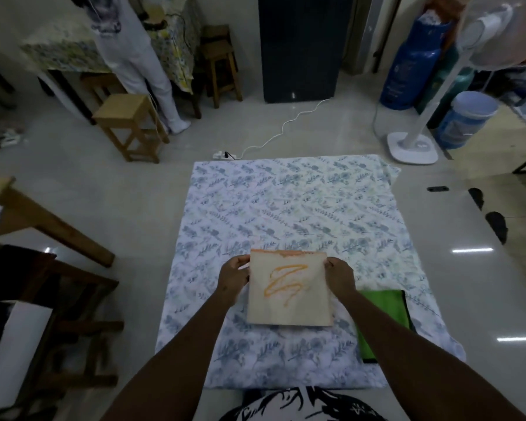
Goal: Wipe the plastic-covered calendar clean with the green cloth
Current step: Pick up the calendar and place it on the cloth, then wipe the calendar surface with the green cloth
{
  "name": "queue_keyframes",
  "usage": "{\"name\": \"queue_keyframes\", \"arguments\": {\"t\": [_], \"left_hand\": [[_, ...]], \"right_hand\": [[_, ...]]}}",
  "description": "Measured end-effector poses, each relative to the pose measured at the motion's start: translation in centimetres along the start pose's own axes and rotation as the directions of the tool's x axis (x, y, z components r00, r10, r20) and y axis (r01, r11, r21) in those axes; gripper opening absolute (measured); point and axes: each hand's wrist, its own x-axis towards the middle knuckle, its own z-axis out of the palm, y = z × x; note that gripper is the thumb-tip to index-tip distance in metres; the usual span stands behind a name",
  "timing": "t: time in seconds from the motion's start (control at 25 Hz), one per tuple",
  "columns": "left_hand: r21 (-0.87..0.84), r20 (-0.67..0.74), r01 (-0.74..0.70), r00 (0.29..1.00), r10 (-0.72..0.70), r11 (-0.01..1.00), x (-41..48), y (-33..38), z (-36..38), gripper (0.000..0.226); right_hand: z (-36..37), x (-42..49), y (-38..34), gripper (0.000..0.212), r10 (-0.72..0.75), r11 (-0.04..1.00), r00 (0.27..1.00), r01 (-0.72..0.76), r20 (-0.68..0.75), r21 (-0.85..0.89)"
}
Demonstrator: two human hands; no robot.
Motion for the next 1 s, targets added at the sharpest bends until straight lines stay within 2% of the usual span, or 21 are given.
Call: {"name": "queue_keyframes", "arguments": {"t": [0.16, 0.24, 0.28, 0.32, 0.4, 0.44, 0.52, 0.64, 0.76, 0.88, 0.92, 1.0], "left_hand": [[0.079, 0.065, -0.023, 0.998, 0.017, 0.997, -0.1, -1.2, -0.5, 0.031], [0.155, 0.09, -0.072, 0.994, 0.059, 0.985, -0.5, -1.3, -0.6, 0.034], [0.248, 0.093, -0.129, 0.99, 0.109, 0.96, -0.7, -1.5, -0.5, 0.039], [0.386, 0.089, -0.203, 0.979, 0.183, 0.9, -0.8, -1.8, -0.4, 0.042], [0.662, 0.178, -0.365, 0.925, 0.335, 0.654, -1.0, -2.9, 0.0, 0.052], [0.729, 0.262, -0.431, 0.893, 0.366, 0.531, -1.3, -3.5, 0.6, 0.054], [0.753, 0.421, -0.538, 0.836, 0.351, 0.378, -2.1, -4.7, 2.2, 0.053], [0.705, 0.612, -0.677, 0.731, 0.301, 0.212, -3.4, -6.0, 5.6, 0.054], [0.646, 0.713, -0.753, 0.653, 0.253, 0.123, -4.4, -6.8, 9.1, 0.058], [0.614, 0.755, -0.785, 0.615, 0.228, 0.084, -5.4, -7.3, 11.8, 0.06], [0.604, 0.769, -0.794, 0.602, 0.216, 0.063, -5.6, -7.4, 12.5, 0.06], [0.593, 0.79, -0.805, 0.586, 0.179, 0.016, -5.9, -7.9, 13.4, 0.06]], "right_hand": [[1.1, -0.3, -0.7, 0.041, 0.039, 0.999, 0.999, -0.039, 0.022, -0.023], [1.5, -0.9, -0.7, 0.048, -0.03, 0.996, 1.0, 0.03, 0.0, -0.079], [1.7, -1.4, -0.4, 0.053, -0.094, 0.987, 0.996, 0.094, 0.008, -0.131], [1.8, -1.9, -0.1, 0.057, -0.154, 0.967, 0.988, 0.156, 0.026, -0.201], [1.8, -2.9, 0.8, 0.054, -0.239, 0.915, 0.97, 0.237, 0.034, -0.325], [1.7, -3.3, 1.4, 0.05, -0.266, 0.906, 0.964, 0.251, 0.002, -0.342], [1.0, -4.4, 3.2, 0.046, -0.291, 0.893, 0.956, 0.258, -0.038, -0.368], [-0.3, -6.2, 6.9, 0.057, -0.22, 0.844, 0.975, 0.186, -0.008, -0.502], [-2.0, -8.1, 9.7, 0.066, -0.12, 0.813, 0.992, 0.083, -0.026, -0.577], [-3.3, -9.4, 11.9, 0.093, -0.039, 0.785, 0.999, 0.023, -0.013, -0.619], [-3.4, -9.5, 12.5, 0.095, -0.028, 0.784, 1.0, 0.019, -0.005, -0.62], [-3.7, -9.5, 12.9, 0.078, -0.011, 0.792, 1.0, 0.01, 0.002, -0.61]]}}
